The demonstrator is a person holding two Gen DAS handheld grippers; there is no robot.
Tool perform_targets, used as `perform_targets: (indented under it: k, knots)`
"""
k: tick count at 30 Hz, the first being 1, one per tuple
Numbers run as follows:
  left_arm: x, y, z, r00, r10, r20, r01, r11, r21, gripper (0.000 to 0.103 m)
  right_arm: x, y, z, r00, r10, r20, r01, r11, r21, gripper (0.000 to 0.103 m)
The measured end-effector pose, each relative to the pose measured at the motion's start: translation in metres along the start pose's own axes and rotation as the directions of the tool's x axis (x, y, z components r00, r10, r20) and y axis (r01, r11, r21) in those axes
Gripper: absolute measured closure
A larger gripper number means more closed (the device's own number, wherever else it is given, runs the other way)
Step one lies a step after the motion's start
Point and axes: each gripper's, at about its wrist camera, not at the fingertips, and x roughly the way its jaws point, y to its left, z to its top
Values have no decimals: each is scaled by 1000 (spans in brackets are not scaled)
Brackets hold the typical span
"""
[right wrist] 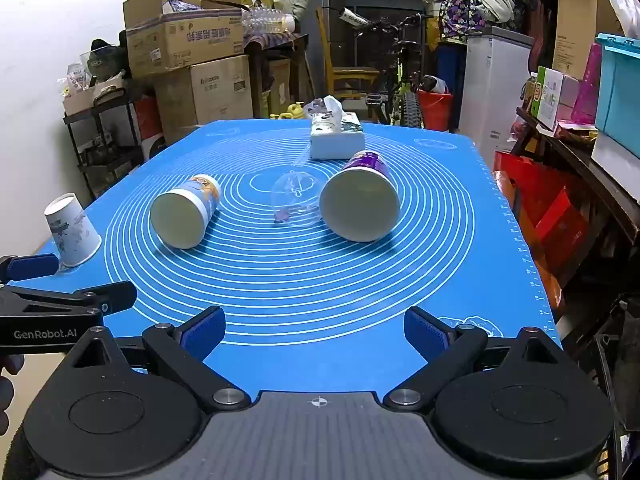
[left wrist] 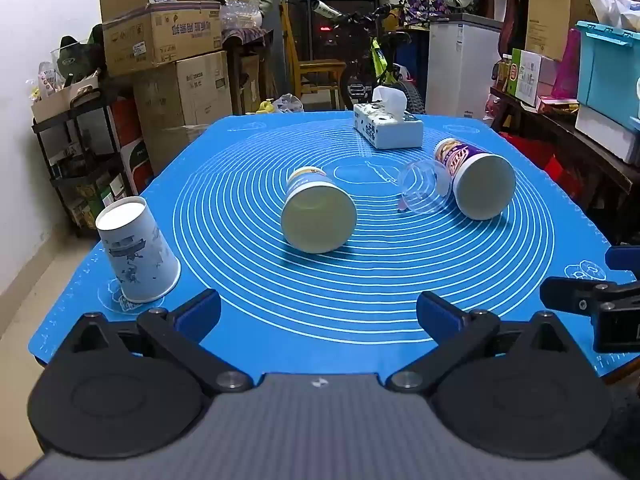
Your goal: Flip cup upside down
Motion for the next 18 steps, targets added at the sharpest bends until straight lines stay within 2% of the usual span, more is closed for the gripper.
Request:
perform_targets:
  k: [7, 18]
  knots:
    - [0, 6, 2, 1000, -8, 4, 9, 1000, -14, 0, 0, 0, 0, 1000, 4, -3, -4, 1000, 0, 7]
    - [4, -6, -2, 1000, -1, 2, 1, 1000, 10, 0, 1, -1, 0, 1000, 3, -4, -3, 1000, 1, 7]
